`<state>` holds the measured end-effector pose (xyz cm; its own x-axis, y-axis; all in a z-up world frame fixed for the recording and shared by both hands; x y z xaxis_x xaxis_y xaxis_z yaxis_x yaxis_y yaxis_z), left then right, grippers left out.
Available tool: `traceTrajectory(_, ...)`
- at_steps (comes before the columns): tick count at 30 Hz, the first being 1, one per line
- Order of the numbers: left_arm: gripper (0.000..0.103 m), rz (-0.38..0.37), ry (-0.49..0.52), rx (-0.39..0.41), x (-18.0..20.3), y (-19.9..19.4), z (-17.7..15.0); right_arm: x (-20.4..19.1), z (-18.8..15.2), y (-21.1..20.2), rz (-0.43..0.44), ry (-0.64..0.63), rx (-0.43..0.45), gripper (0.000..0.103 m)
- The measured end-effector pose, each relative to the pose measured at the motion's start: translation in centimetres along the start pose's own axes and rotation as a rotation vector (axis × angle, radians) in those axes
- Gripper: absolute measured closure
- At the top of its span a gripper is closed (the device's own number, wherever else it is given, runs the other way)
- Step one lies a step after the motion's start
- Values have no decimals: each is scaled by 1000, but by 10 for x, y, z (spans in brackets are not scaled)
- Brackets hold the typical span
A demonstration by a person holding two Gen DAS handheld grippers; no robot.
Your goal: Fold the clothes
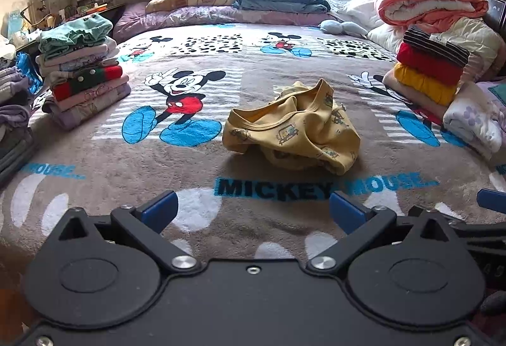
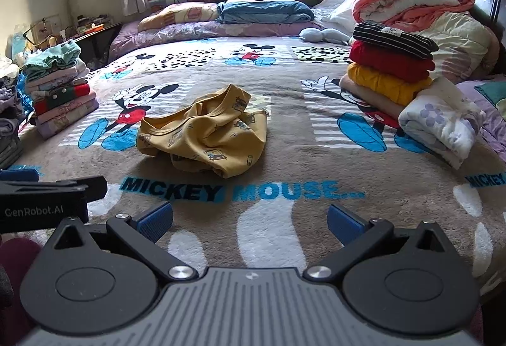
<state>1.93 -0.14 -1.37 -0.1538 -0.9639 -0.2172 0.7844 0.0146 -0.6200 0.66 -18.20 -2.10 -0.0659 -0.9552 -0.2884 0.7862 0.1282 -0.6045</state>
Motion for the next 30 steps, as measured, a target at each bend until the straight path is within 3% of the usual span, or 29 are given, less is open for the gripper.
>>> traceTrajectory(8, 0, 10, 9, -8, 3, 0, 3, 2, -1, 5, 9, 22, -28, 0)
traceTrajectory(30, 0, 23, 3, -26, 3, 5, 1, 0, 2, 4, 47, 16, -2, 0)
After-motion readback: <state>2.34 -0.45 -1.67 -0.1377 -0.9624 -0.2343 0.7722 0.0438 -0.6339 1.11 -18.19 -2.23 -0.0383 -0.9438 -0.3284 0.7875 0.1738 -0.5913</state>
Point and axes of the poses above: each gripper's, at about its wrist camera, not at the fingertips, and y roughly the way its jaws point, x to its right, z to its top, the point moved 2 cm from there along y, roughly the way its jaws point, and after that the axes turned 15 degrees about y, right-handed, at the moved point
